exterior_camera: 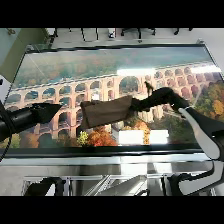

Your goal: Fold the shirts.

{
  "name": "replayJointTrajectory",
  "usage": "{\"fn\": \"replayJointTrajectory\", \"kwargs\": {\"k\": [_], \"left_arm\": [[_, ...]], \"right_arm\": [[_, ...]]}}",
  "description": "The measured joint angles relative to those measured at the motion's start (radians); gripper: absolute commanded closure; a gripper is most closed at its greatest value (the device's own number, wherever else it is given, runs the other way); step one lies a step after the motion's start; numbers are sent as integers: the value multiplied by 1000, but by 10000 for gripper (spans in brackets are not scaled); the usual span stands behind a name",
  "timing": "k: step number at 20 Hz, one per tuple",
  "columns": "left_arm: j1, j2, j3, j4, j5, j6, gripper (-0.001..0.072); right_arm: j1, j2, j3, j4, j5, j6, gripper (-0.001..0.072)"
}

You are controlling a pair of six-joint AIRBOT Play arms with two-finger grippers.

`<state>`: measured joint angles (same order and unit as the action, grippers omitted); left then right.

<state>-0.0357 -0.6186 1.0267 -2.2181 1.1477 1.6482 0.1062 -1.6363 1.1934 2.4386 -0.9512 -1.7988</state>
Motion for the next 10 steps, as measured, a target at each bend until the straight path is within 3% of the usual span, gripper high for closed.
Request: {"fn": "replayJointTrajectory", "kwargs": {"k": [5, 10], "left_arm": [[0, 23, 0, 21, -23, 3, 690], [0, 27, 0, 45, -43, 2, 690]], "right_arm": [[-328, 200, 15, -118, 5, 80, 695], [-782, 349, 16, -294, -108, 113, 695]]}}
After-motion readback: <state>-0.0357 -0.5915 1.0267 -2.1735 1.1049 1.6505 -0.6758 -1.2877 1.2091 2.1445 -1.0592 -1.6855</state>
